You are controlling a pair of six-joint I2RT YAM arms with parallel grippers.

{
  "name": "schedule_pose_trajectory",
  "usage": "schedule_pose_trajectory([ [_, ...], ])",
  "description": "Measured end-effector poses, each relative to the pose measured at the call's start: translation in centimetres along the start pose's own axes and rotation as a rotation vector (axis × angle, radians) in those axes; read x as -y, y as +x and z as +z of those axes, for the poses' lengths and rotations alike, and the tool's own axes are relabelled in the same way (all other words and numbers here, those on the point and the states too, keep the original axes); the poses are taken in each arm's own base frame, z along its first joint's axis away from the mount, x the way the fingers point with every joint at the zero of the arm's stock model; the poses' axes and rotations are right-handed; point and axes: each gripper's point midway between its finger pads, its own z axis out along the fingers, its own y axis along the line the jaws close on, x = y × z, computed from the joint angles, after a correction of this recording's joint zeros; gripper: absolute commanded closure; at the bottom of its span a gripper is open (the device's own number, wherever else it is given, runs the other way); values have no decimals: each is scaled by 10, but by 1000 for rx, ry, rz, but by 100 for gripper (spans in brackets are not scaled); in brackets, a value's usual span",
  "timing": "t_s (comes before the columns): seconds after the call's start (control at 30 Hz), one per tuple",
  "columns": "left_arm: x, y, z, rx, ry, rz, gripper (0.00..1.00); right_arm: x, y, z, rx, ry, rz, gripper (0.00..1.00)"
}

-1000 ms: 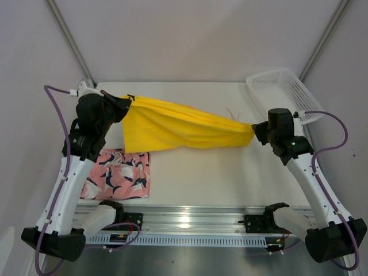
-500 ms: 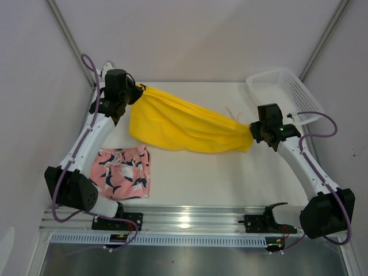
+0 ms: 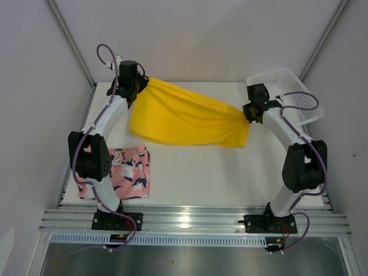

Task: Fold and stack the shorts

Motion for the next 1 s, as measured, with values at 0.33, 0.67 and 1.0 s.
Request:
schedule_pose_trajectory([
  [0.33,-60,15,83,18,-120,-16,3,-12,12,70,35,56,-107,12],
  [0.67,-80,-3,80,45,-181,16,1,-18,-13,48,97,-7,-284,4],
  [1.0,-25,-20,-24,29,6,126,1,33,-12,8,-38,-207,-451,1],
])
